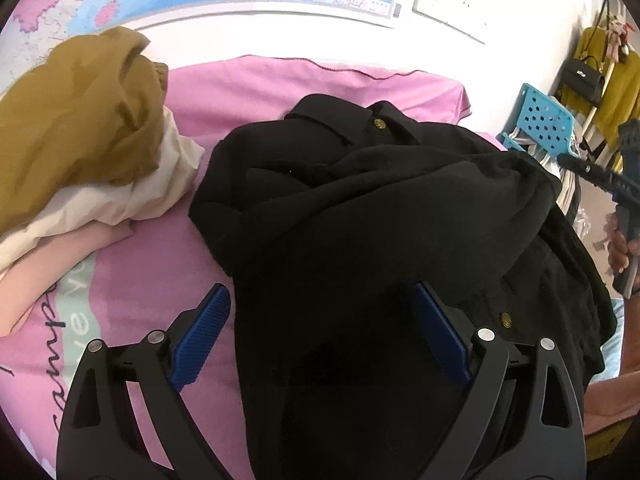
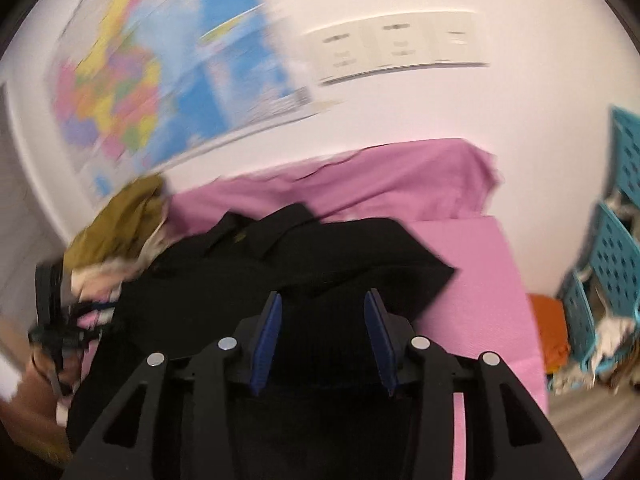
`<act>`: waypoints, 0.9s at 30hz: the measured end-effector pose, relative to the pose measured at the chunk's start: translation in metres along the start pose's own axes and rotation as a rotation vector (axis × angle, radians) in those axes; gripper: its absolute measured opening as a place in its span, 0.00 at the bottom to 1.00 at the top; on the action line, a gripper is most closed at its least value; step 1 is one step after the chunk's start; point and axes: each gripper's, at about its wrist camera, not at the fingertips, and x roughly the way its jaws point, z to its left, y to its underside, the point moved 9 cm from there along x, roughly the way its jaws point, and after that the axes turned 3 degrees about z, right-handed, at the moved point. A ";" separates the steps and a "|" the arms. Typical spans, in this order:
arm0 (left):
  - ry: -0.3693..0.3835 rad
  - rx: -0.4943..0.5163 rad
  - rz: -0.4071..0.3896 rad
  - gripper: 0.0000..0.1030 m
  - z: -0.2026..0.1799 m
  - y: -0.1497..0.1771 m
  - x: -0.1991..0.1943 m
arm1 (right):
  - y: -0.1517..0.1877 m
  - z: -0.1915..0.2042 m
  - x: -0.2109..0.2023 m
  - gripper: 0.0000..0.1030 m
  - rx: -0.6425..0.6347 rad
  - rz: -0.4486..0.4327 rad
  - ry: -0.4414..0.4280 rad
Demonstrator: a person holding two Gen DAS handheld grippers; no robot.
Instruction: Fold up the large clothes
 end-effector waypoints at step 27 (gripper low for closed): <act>0.038 -0.156 0.050 0.90 0.012 0.112 -0.053 | 0.087 -0.026 -0.051 0.78 0.207 0.124 -0.043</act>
